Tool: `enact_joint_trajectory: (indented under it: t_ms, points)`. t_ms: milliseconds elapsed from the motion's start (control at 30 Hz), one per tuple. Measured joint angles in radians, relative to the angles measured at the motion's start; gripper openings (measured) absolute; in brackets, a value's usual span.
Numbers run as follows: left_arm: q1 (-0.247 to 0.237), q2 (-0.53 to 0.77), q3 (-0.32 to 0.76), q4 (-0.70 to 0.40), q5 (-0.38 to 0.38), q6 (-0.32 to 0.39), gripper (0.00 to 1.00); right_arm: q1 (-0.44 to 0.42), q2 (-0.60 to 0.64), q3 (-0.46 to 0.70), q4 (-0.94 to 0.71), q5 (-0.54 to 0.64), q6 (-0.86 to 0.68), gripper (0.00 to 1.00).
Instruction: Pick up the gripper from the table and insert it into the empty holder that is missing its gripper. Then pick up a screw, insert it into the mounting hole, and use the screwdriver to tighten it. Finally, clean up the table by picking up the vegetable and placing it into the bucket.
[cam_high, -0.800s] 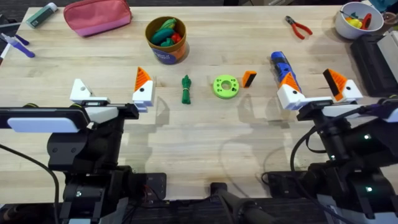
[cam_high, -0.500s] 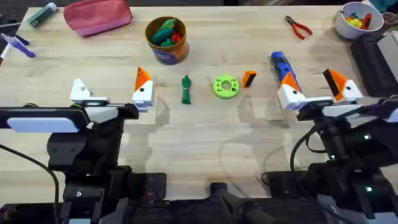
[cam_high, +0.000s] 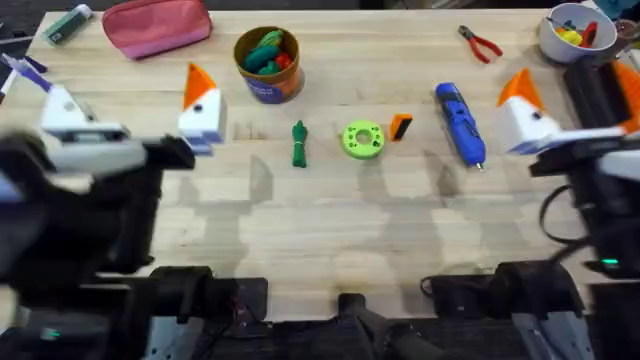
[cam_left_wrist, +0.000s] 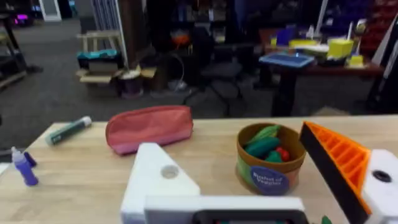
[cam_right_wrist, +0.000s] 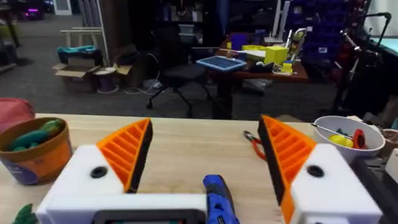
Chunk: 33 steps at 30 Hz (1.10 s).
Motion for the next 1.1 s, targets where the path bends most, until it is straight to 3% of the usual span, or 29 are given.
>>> enact_joint_trajectory:
  t_ms: [167, 333, 600, 800, 1100]
  points:
    - [0.000, 0.282, 0.228, -0.186, -0.004, 0.004, 0.986, 0.000, 0.194, 0.207, -0.176, -0.002, 0.000, 0.992]
    - [0.000, 0.546, 0.445, -0.413, -0.004, 0.004, 0.985, 0.000, 0.459, 0.438, -0.458, -0.004, 0.000, 0.993]
    - [0.000, 0.840, 0.696, -0.689, 0.009, 0.006, 0.985, 0.000, 0.825, 0.742, -0.816, -0.004, 0.000, 0.991]
    - [0.000, 0.946, 0.767, -0.731, 0.018, 0.007, 0.985, 0.000, 0.959, 0.821, -0.881, -0.005, 0.000, 0.991]
    - [0.000, 0.983, 0.767, -0.750, 0.030, 0.007, 0.986, 0.000, 1.021, 0.823, -0.886, -0.005, 0.000, 0.994]
